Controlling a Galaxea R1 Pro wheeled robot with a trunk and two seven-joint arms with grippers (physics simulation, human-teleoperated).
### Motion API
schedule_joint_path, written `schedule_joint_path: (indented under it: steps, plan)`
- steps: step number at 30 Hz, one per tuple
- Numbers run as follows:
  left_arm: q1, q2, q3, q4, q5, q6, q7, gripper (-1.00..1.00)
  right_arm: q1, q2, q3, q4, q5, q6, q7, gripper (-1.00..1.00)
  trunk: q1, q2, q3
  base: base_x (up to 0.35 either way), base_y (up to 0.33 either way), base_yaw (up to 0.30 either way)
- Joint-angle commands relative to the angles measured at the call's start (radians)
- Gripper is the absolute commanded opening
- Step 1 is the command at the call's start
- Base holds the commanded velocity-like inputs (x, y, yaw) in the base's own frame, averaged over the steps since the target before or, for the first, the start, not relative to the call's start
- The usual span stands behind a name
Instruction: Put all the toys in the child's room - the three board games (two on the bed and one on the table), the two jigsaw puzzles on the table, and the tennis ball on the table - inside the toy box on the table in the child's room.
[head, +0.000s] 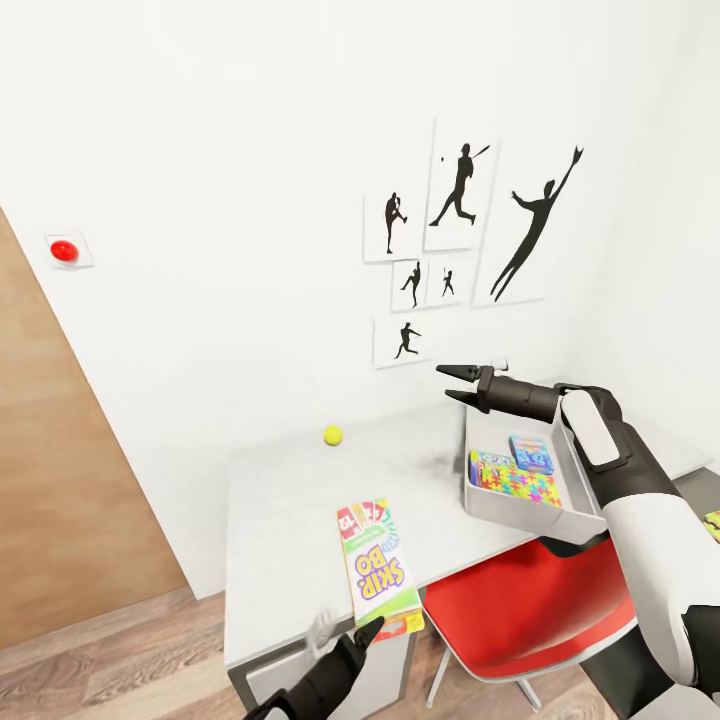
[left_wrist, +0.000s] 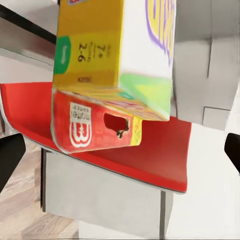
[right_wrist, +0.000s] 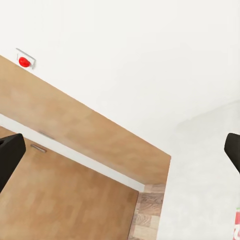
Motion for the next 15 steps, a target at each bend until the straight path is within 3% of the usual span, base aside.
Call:
schedule_joint_path:
  steps: [1, 15]
  plan:
    - [-0.001, 0.000, -0.004, 0.000, 0.010, 0.009, -0.007, 1.00, -0.001, -0.001, 0.001, 0.000, 0.004, 0.002, 0.006, 1.00, 0.000, -0.001, -0.002, 0.000, 0.000, 0.000]
    - [-0.001, 0.000, -0.022, 0.000, 0.010, 0.024, -0.039, 1.00, -0.001, -0.001, 0.001, 0.000, 0.004, 0.002, 0.007, 1.00, 0.000, -0.001, -0.002, 0.000, 0.000, 0.000]
